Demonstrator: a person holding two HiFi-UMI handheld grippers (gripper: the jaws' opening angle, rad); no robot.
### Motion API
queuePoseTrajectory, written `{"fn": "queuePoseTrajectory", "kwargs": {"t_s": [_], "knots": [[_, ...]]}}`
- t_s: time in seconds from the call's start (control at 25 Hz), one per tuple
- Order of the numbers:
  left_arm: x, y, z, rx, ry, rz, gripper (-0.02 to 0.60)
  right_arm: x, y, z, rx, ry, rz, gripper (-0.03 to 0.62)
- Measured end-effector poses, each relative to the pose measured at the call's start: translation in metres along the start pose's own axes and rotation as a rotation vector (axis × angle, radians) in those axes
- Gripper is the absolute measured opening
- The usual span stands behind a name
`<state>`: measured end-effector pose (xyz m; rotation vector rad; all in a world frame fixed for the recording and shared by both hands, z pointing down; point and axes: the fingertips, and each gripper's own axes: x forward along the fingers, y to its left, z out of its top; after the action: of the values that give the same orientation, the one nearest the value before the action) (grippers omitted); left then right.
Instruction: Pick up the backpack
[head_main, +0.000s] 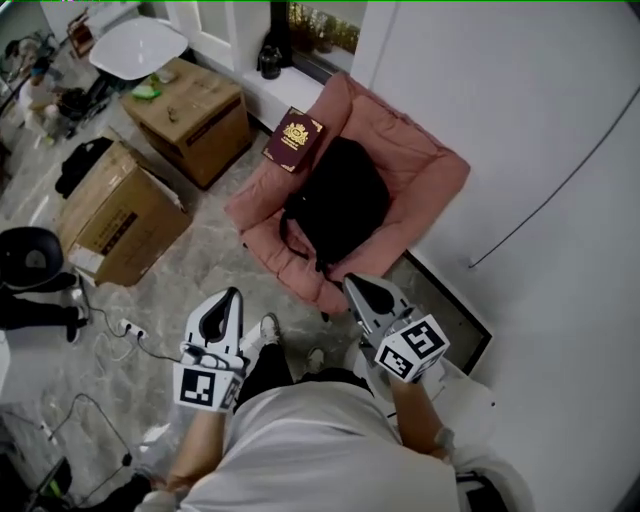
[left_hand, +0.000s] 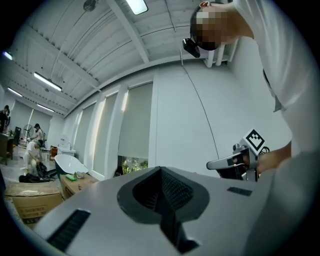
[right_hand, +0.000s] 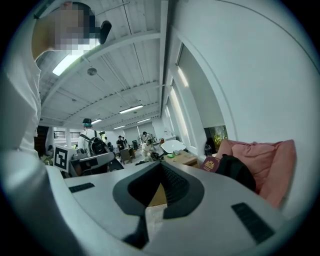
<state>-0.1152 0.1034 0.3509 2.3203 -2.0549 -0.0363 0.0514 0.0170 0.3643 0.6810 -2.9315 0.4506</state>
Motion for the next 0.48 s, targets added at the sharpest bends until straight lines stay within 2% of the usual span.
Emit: {"fn": "queuePoseTrajectory", "kwargs": {"t_s": [0.16, 0.28, 0.48], "knots": [[0.041, 0.012, 0.008, 0.004, -0.015, -0.097, 0.017, 0.016, -0.018, 0.01, -0.002, 0.01, -0.088, 0.02], [0.066, 0.027, 0.014, -0.018, -0.038, -0.128, 0.017, 0.035, -0.028, 0.018, -0.048, 0.037, -0.128, 0.02], [0.095, 0.052, -0.006, -0.046, -0.01, -0.167, 0.017, 0.06, -0.042, 0.013, -0.088, 0.065, -0.172, 0.02]]}}
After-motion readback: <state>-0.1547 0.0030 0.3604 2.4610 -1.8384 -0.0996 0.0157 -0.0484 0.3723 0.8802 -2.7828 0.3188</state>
